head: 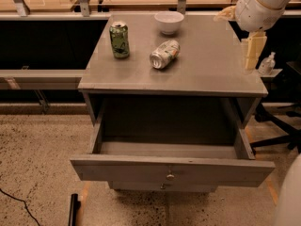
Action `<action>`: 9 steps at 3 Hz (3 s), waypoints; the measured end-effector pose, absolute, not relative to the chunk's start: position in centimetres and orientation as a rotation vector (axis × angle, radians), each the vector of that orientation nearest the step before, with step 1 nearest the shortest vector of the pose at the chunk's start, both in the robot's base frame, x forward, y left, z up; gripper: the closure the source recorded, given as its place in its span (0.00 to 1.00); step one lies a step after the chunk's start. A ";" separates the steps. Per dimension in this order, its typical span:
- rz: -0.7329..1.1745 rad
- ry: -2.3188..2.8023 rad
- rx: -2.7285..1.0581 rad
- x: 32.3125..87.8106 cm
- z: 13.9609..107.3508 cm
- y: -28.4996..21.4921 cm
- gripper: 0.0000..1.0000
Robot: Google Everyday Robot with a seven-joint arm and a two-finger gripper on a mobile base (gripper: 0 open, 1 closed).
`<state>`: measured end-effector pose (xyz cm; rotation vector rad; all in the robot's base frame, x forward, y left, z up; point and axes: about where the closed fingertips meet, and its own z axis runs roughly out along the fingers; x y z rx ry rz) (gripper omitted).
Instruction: Place 7up can into top drawer
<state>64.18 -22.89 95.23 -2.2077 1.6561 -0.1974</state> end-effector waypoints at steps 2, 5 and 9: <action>-0.180 1.434 -2.331 67.8 94.9 -21.5 0.00; -0.330 1.255 -2.538 72.9 93.1 -17.6 0.00; -0.408 1.203 -2.787 76.2 88.6 -10.1 0.00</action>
Offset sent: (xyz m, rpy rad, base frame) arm 0.0556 0.0067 0.0139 -0.0345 0.0135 0.3514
